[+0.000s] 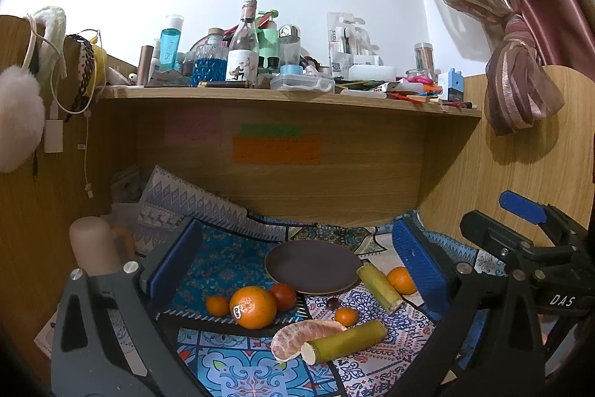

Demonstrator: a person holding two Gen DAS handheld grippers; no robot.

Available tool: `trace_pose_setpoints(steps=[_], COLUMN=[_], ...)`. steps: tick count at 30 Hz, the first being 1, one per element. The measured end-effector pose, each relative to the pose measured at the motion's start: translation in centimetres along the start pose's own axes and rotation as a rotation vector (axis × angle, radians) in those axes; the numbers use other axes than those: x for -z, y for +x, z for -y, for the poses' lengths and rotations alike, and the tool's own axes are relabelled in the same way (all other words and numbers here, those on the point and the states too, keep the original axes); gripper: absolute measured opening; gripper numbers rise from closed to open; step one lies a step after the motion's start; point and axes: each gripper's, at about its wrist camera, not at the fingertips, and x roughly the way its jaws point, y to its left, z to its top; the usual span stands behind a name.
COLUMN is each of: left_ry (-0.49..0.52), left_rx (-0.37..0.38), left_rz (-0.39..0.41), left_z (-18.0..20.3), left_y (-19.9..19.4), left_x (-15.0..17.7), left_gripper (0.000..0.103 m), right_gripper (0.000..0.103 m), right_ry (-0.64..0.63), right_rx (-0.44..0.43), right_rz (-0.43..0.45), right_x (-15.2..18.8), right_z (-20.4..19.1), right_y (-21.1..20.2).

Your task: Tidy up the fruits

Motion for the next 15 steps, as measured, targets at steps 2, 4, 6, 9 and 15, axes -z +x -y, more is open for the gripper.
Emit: trace_pose_setpoints(steps=[2,4,6,9,15], left_ry=[-0.001,-0.003,-0.003,-0.003,-0.004], left_rx=[0.002,0.000,0.000,-0.002,-0.005], left_rz=[0.000,0.000,0.001,0.003,0.006], left_z=[-0.04,0.01,0.04,0.14,0.11], left_y=[0.01,-0.02,-0.05,-0.19,-0.28], left_x=[0.00,-0.04,-0.09,-0.13,-0.19], left_gripper=[0.103,0.103,0.103,0.103,0.103], right_gripper=[0.103,0.103,0.103,0.103,0.103], right_ry=[-0.001,0.000,0.000,0.000,0.002], right_rx=[0.001,-0.001,-0.002,-0.001,-0.001], right_rz=[0.002,0.003,0.004,0.006,0.008], right_x=[-0.02,-0.12,-0.10,-0.14,-0.23], right_z=[-0.07,-0.10,-0.18,-0.22,-0.27], right_y=[-0.10,-0.12,-0.21,-0.30,-0.37])
